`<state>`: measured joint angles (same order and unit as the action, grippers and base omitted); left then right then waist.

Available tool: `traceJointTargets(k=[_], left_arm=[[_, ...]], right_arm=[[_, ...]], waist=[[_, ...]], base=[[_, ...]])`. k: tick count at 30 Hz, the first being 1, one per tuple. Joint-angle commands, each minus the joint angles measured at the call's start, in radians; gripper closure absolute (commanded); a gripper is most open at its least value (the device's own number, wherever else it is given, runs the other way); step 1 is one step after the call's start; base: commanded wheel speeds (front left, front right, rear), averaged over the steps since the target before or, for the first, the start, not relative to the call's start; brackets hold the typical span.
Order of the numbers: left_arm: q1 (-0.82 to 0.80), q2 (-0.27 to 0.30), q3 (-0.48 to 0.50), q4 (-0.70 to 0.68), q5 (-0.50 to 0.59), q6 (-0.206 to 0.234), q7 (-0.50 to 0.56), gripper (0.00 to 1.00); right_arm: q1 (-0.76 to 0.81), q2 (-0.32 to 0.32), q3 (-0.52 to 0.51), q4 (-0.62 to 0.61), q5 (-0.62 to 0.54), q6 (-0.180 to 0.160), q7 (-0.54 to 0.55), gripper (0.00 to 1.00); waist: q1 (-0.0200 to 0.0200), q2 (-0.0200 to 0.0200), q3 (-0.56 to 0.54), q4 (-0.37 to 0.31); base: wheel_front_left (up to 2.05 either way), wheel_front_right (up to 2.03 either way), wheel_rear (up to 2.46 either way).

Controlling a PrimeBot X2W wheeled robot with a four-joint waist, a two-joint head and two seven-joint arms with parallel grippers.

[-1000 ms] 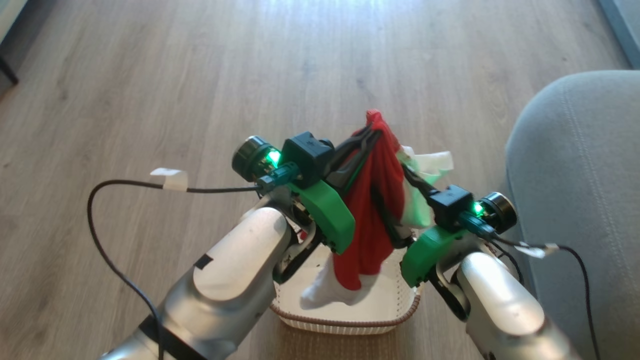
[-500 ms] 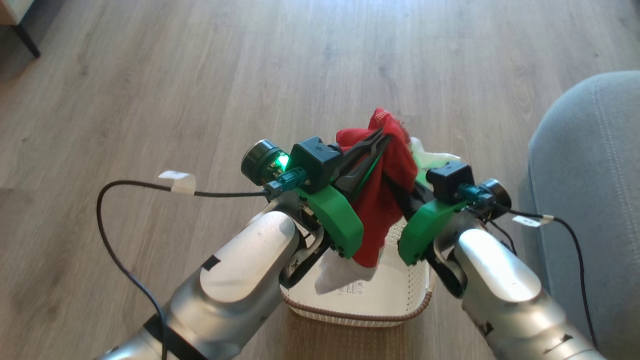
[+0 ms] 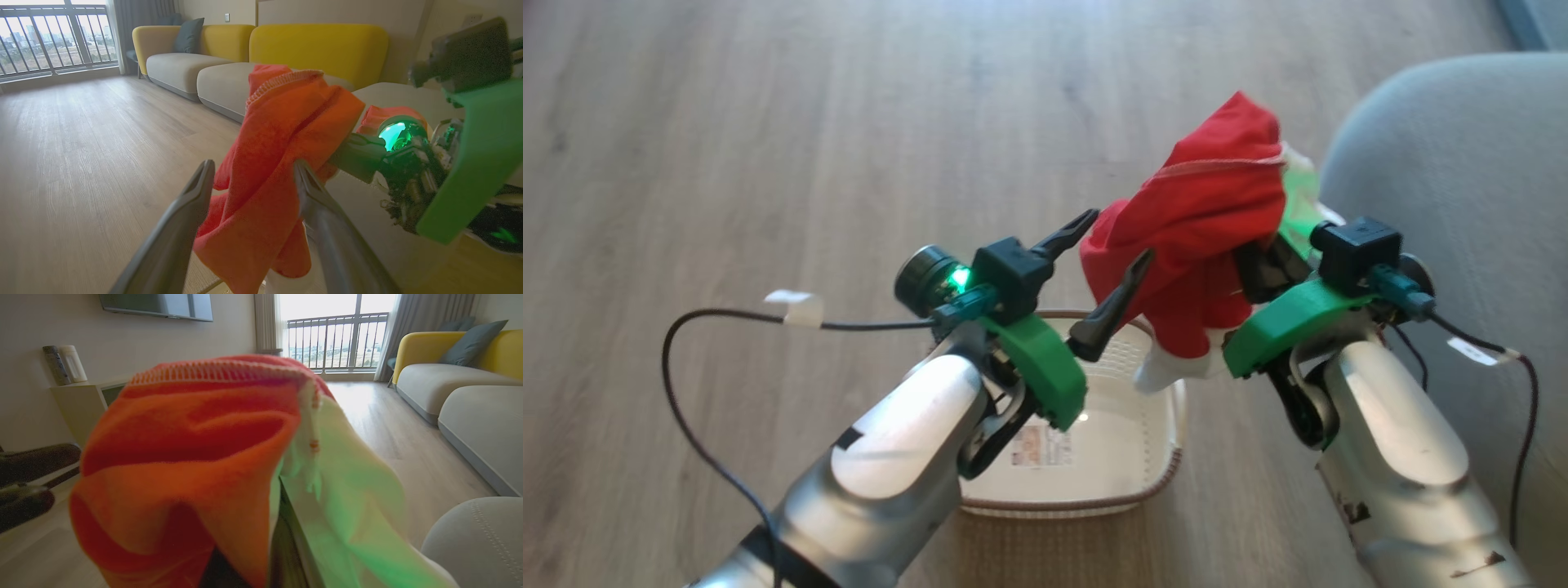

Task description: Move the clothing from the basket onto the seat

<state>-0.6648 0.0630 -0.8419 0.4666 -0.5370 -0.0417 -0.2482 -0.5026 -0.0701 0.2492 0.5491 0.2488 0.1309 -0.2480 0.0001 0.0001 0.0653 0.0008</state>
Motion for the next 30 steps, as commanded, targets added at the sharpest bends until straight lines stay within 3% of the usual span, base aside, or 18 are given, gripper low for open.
traceJointTargets(k=[1, 11, 20, 30], left_arm=[[-0.018, 0.021, 0.045, -0.026, 0.001, -0.004, -0.012, 0.00], [0.100, 0.050, 0.142, -0.064, 0.037, 0.001, -0.013, 0.00], [0.173, 0.040, 0.196, -0.077, 0.079, -0.030, -0.013, 0.00], [0.185, 0.040, 0.202, -0.063, 0.122, -0.061, -0.013, 0.00]], right_arm=[[-0.014, 0.007, 0.000, -0.058, -0.011, 0.000, -0.014, 1.00], [-0.042, -0.047, -0.021, -0.159, -0.034, 0.000, -0.014, 1.00], [-0.230, -0.266, -0.051, -0.170, -0.075, 0.000, 0.002, 1.00], [-0.458, -0.493, -0.176, -0.102, -0.135, 0.000, 0.102, 1.00]], waist=[[-0.0001, -0.0001, 0.012, -0.057], [-0.0001, -0.0001, 0.016, -0.256], [-0.0001, -0.0001, 0.032, -0.391], [-0.0001, -0.0001, 0.104, -0.413]], base=[[0.00, 0.00, 0.00], [0.00, 0.00, 0.00], [0.00, 0.00, 0.00], [0.00, 0.00, 0.00]])
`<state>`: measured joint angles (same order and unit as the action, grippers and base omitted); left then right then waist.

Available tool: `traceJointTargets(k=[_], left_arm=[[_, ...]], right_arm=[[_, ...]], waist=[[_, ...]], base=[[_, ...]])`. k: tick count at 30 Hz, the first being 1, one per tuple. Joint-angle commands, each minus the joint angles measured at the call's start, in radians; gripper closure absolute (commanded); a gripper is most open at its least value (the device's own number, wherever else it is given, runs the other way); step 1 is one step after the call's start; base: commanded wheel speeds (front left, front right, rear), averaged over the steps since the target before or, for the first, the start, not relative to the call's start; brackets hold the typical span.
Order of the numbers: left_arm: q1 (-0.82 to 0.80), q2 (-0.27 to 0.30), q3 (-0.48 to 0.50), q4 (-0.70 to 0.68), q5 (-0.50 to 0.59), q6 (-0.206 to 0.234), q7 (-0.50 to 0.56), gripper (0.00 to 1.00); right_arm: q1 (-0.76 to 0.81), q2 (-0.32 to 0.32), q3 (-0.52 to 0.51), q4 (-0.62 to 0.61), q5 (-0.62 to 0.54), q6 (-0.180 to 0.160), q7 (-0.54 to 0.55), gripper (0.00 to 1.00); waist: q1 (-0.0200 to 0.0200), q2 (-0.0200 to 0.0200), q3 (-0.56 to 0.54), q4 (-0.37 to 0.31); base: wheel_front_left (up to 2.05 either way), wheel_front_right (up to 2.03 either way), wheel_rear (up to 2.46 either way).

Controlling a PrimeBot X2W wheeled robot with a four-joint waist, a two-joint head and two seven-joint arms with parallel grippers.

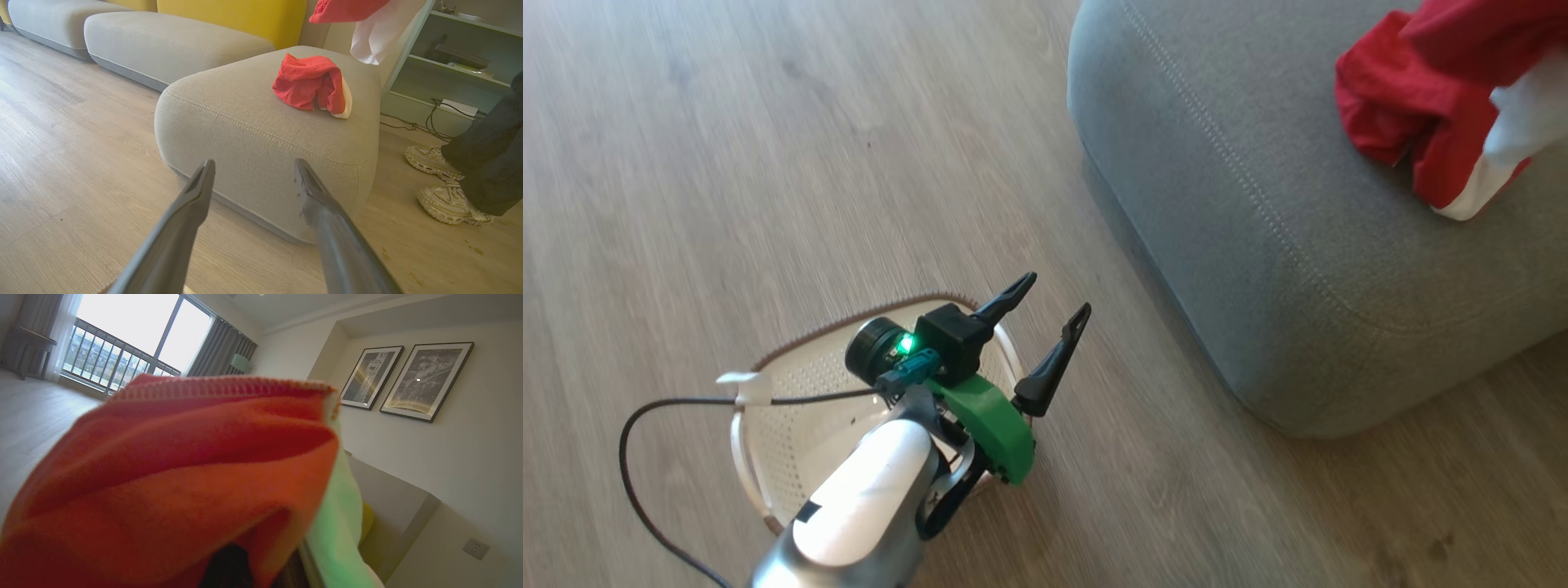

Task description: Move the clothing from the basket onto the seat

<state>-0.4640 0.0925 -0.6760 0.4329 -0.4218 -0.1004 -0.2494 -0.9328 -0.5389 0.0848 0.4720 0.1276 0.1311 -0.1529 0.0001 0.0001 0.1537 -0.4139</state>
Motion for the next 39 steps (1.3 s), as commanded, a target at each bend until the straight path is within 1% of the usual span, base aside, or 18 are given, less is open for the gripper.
traceJointTargets(k=[1, 7, 8, 11, 14, 17, 19, 20, 21, 26, 30, 31, 32, 33, 34, 37, 39], left_arm=[[-0.017, 0.013, 0.035, -0.031, 0.011, -0.005, -0.012, 0.00], [-0.035, 0.042, 0.023, -0.044, 0.031, -0.017, -0.012, 0.00], [-0.044, 0.057, 0.014, -0.048, 0.035, -0.019, -0.012, 0.00], [-0.060, 0.084, 0.003, -0.061, 0.042, -0.022, -0.008, 0.00], [-0.077, 0.111, -0.010, -0.081, 0.048, -0.024, 0.003, 0.00], [-0.097, 0.138, -0.026, -0.110, 0.055, -0.026, 0.021, 0.00], [-0.106, 0.153, -0.031, -0.128, 0.056, -0.027, 0.032, 0.00], [-0.106, 0.153, -0.031, -0.128, 0.056, -0.027, 0.032, 0.00], [-0.110, 0.161, -0.033, -0.136, 0.057, -0.027, 0.037, 0.00], [-0.122, 0.199, -0.025, -0.170, 0.059, -0.026, 0.053, 0.00], [-0.126, 0.207, -0.019, -0.183, 0.055, -0.019, 0.050, 0.00], [-0.126, 0.207, -0.018, -0.184, 0.053, -0.018, 0.048, 0.00], [-0.125, 0.206, -0.018, -0.183, 0.052, -0.017, 0.046, 0.00], [-0.125, 0.204, -0.017, -0.181, 0.049, -0.016, 0.044, 0.00], [-0.124, 0.202, -0.016, -0.178, 0.047, -0.015, 0.040, 0.00], [-0.120, 0.194, -0.012, -0.168, 0.039, -0.011, 0.030, 0.00], [-0.119, 0.186, -0.008, -0.161, 0.034, -0.008, 0.022, 0.00]], right_arm=[[-0.041, -0.041, -0.038, -0.014, -0.025, 0.000, 0.020, 1.00], [-0.112, -0.131, -0.199, 0.073, -0.090, 0.000, 0.089, 1.00], [-0.128, -0.154, -0.246, 0.099, -0.113, 0.000, 0.106, 1.00], [-0.154, -0.172, -0.329, 0.130, -0.131, 0.000, 0.113, 1.00], [-0.178, -0.166, -0.412, 0.153, -0.152, 0.000, 0.110, 1.00], [-0.191, -0.147, -0.496, 0.174, -0.190, 0.000, 0.111, 1.00], [-0.183, -0.120, -0.549, 0.188, -0.210, 0.000, 0.112, 1.00], [-0.183, -0.120, -0.549, 0.188, -0.210, 0.000, 0.112, 1.00], [-0.174, -0.102, -0.566, 0.193, -0.217, 0.000, 0.106, 1.00], [-0.130, 0.012, -0.619, 0.235, -0.218, 0.000, 0.066, 1.00], [-0.072, 0.070, -0.614, 0.299, -0.205, 0.000, 0.013, 1.00], [-0.057, 0.079, -0.611, 0.318, -0.195, 0.000, -0.005, 0.78], [-0.040, 0.086, -0.606, 0.337, -0.183, 0.000, -0.025, 0.58], [-0.022, 0.093, -0.602, 0.355, -0.171, 0.000, -0.043, 0.26], [-0.003, 0.100, -0.589, 0.372, -0.159, 0.000, -0.057, 0.00], [0.055, 0.112, -0.533, 0.399, -0.122, 0.000, -0.088, 0.00], [0.096, 0.116, -0.492, 0.394, -0.088, 0.000, -0.101, 0.00]], waist=[[-0.0001, -0.0001, 0.027, 0.004], [-0.0001, -0.0001, 0.113, 0.017], [-0.0001, -0.0001, 0.150, 0.022], [-0.0001, -0.0001, 0.215, 0.028], [-0.0001, -0.0001, 0.284, 0.034], [-0.0001, -0.0001, 0.353, 0.045], [-0.0001, -0.0001, 0.392, 0.053], [-0.0001, -0.0001, 0.392, 0.053], [-0.0001, -0.0001, 0.410, 0.057], [-0.0001, -0.0001, 0.481, 0.072], [-0.0001, -0.0001, 0.497, 0.090], [-0.0001, -0.0001, 0.496, 0.094], [-0.0001, -0.0001, 0.493, 0.097], [-0.0001, -0.0001, 0.489, 0.100], [-0.0001, -0.0001, 0.484, 0.102], [-0.0001, -0.0001, 0.464, 0.105], [-0.0001, -0.0001, 0.450, 0.106]], base=[[0.00, 0.00, 0.00], [0.00, 0.00, 0.00], [0.00, 0.00, 0.00], [0.00, 0.00, 0.00], [0.00, 0.00, 0.00], [0.00, 0.00, 0.00], [0.00, 0.00, 0.00], [0.00, 0.00, 0.00], [0.00, 0.00, 0.00], [0.00, 0.00, 0.00], [0.00, 0.00, 0.00], [0.00, 0.00, 0.00], [0.00, 0.00, 0.00], [0.00, 0.00, 0.00], [0.00, 0.00, 0.00], [0.00, 0.00, 0.00], [0.00, 0.00, 0.00]])
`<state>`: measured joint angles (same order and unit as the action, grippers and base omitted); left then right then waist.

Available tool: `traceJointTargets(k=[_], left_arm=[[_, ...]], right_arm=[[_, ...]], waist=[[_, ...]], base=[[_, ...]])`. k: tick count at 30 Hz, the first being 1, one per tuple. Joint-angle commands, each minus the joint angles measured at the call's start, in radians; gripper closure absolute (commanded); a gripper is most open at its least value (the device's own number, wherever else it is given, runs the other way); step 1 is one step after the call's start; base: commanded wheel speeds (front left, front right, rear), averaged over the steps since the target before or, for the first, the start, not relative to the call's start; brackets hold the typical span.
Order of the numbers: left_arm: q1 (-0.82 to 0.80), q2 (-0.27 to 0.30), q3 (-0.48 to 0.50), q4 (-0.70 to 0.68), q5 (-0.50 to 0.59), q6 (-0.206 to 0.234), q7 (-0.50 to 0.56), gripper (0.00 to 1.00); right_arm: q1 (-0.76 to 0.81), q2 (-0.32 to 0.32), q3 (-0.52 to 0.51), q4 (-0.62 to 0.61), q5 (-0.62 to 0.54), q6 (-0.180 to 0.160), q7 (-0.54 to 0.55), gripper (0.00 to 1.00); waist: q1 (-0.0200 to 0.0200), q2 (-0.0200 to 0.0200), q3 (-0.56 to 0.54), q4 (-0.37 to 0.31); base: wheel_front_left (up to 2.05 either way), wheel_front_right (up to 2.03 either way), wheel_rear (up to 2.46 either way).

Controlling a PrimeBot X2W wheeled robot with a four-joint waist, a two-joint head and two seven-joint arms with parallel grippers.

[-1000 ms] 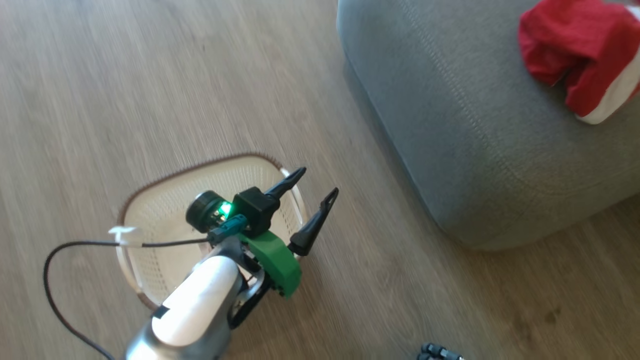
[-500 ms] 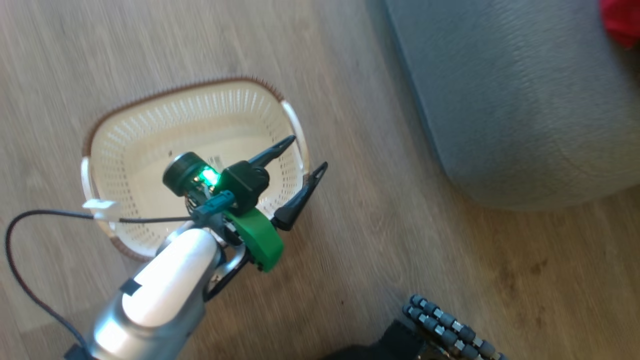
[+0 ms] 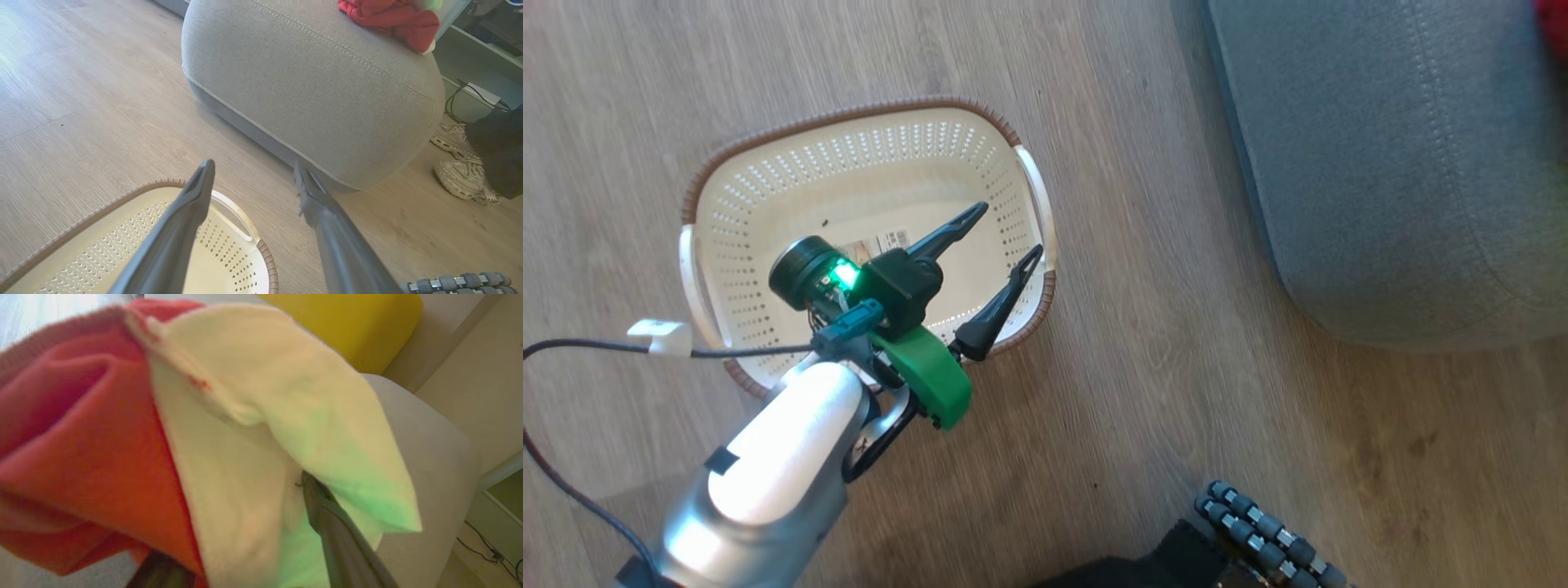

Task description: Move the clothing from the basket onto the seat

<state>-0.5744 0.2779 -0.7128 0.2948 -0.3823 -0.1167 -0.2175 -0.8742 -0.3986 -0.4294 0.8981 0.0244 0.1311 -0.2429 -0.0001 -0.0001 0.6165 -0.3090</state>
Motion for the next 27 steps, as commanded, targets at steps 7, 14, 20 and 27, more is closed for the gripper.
traceJointTargets(k=[7, 14, 20, 27], left_arm=[[0.002, -0.037, 0.041, 0.019, -0.025, 0.011, -0.034, 0.00], [0.034, -0.084, 0.077, 0.062, -0.042, 0.011, -0.043, 0.00], [0.100, -0.127, 0.165, 0.052, -0.029, 0.014, -0.044, 0.00], [0.172, -0.151, 0.282, 0.049, 0.011, 0.024, -0.044, 0.00]], right_arm=[[0.280, 0.003, 0.137, -0.227, 0.125, 0.000, -0.018, 0.00], [0.512, 0.094, 0.188, -0.463, 0.135, 0.000, -0.019, 0.00], [0.595, 0.150, 0.253, -0.589, 0.138, 0.000, -0.017, 0.00], [0.598, 0.141, 0.326, -0.645, 0.184, 0.000, 0.008, 0.00]], waist=[[0.0001, 0.0001, -0.087, 0.022], [0.0001, 0.0001, -0.186, 0.086], [0.0001, 0.0001, -0.274, 0.164], [0.0001, 0.0001, -0.356, 0.256]], base=[[0.00, 0.00, 0.00], [0.00, 0.00, 0.00], [0.00, 0.00, 0.00], [0.00, 0.00, 0.00]])
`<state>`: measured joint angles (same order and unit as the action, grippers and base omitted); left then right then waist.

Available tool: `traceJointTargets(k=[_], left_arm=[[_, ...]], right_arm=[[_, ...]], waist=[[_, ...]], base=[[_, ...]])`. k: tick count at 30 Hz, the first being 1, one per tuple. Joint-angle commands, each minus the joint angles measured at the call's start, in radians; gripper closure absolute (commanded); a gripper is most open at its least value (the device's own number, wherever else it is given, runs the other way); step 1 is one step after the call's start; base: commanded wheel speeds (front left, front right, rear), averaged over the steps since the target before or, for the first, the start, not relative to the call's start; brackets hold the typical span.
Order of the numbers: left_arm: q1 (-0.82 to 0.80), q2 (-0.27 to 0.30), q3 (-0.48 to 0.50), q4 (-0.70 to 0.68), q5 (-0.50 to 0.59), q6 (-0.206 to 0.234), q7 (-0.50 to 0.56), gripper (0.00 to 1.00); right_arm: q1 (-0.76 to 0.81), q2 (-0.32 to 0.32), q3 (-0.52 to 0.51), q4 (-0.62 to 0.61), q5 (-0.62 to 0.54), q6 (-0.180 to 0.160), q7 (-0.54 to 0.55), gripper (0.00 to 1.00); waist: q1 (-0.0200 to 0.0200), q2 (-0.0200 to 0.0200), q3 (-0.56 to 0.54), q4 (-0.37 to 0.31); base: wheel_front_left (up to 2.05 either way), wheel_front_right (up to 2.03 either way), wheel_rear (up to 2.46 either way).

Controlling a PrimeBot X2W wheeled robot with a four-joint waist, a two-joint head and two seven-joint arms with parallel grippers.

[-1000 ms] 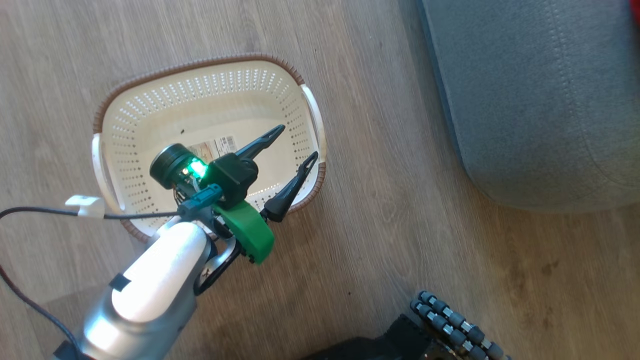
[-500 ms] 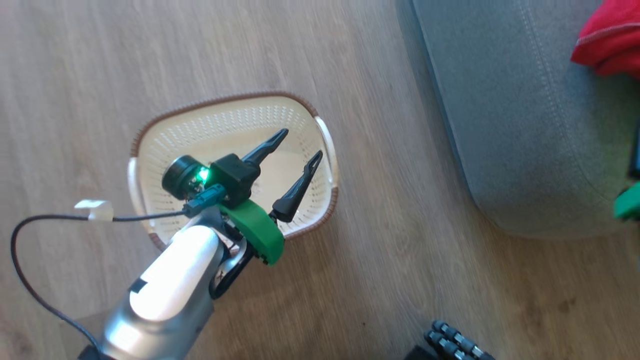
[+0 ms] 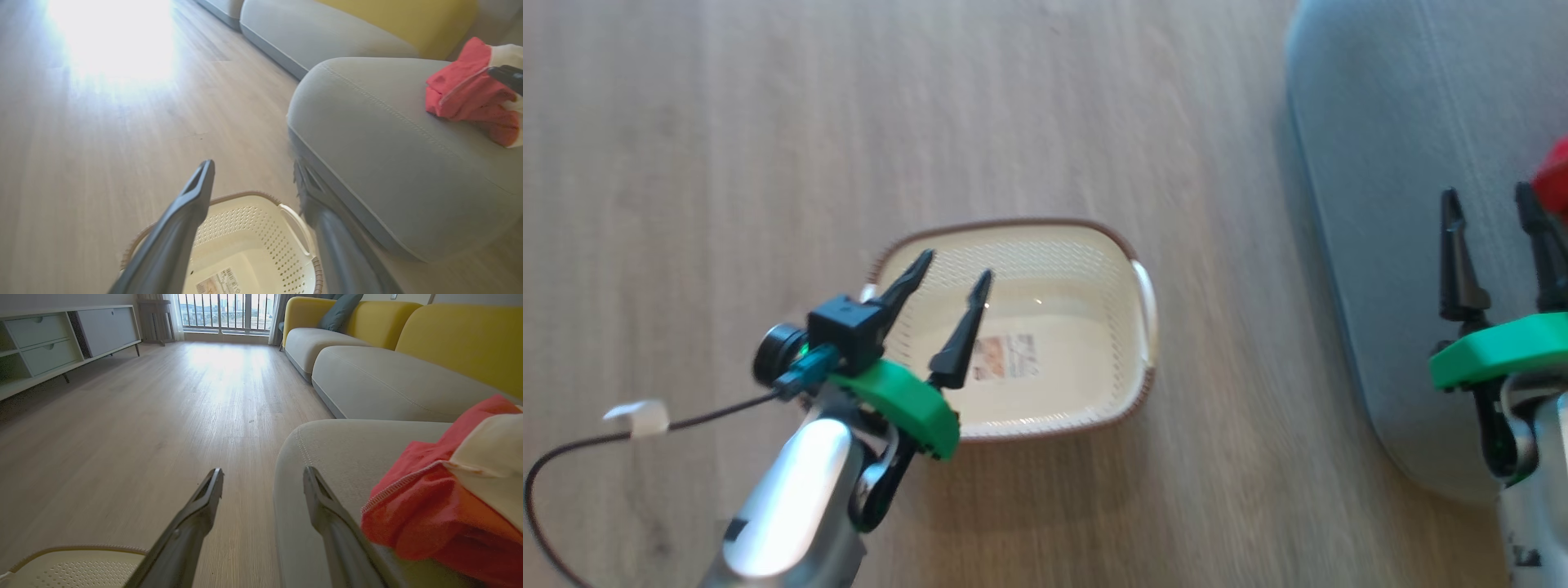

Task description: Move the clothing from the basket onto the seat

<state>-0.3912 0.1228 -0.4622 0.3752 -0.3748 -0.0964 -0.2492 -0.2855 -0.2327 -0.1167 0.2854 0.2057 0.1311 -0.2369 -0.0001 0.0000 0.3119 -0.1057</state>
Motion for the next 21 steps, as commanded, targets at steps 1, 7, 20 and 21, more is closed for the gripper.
traceJointTargets(k=[1, 7, 20, 21], left_arm=[[0.001, 0.001, 0.052, -0.029, 0.010, 0.004, -0.012, 0.00], [0.070, -0.014, 0.166, -0.028, 0.059, 0.010, -0.012, 0.00], [0.208, -0.048, 0.387, -0.049, 0.159, 0.020, -0.013, 0.00], [0.218, -0.050, 0.398, -0.053, 0.168, 0.019, -0.013, 0.00]], right_arm=[[0.010, -0.025, 0.027, -0.038, 0.009, 0.000, 0.006, 0.00], [0.029, -0.015, 0.089, -0.047, 0.027, 0.000, 0.011, 0.00], [0.128, 0.043, 0.172, 0.037, 0.057, 0.000, -0.014, 0.00], [0.137, 0.046, 0.177, 0.044, 0.060, 0.000, -0.016, 0.00]], waist=[[0.0001, 0.0000, -0.063, 0.066], [0.0001, 0.0000, -0.136, 0.143], [0.0001, 0.0000, -0.254, 0.202], [0.0001, 0.0000, -0.262, 0.201]], base=[[0.00, 0.00, 0.00], [0.00, 0.00, 0.00], [0.00, 0.00, 0.00], [0.00, 0.00, 0.00]])
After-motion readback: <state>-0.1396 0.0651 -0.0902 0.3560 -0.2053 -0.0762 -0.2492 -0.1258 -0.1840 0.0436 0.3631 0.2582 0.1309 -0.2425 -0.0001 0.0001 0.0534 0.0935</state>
